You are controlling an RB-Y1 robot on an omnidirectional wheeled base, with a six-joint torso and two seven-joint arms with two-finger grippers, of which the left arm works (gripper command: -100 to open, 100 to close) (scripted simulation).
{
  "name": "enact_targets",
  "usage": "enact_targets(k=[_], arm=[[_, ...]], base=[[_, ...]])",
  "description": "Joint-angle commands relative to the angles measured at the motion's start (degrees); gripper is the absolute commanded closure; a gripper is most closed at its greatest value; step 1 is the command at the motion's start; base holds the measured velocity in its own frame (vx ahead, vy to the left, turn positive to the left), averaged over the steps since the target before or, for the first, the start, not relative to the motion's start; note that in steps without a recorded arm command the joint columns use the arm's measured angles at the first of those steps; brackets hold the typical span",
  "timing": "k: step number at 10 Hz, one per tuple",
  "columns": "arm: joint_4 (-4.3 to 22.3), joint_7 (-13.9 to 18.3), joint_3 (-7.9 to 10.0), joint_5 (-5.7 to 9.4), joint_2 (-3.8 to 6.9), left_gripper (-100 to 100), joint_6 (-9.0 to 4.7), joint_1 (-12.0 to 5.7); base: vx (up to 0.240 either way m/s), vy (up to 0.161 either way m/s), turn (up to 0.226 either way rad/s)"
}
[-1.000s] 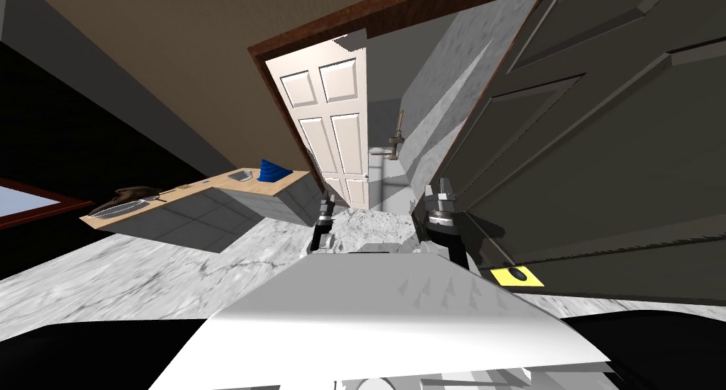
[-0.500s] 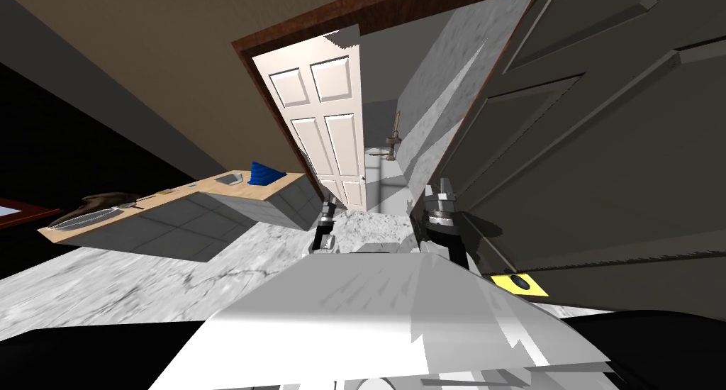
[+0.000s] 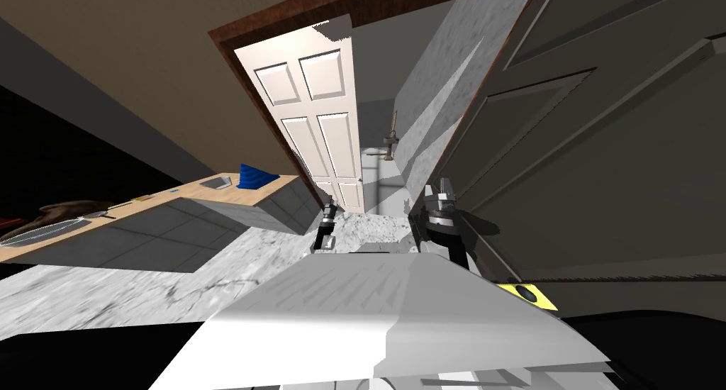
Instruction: Pull the door open
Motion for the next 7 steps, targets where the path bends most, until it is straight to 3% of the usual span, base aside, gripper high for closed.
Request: enact_targets(k=[1,2,7], arm=[[2.86,0.25,-0.22,0.32,0.06,-100,-0.50,-1.14],[3.04,0.25,-0.22,0.32,0.06,-100,-0.50,-1.14],[11.12,1.34,-0.80,1.45,0.89,-100,-1.81,-4.00]], base=[[0.114,-0.039,-0.065],[0.071,-0.023,-0.014],[0.098,-0.035,-0.055]])
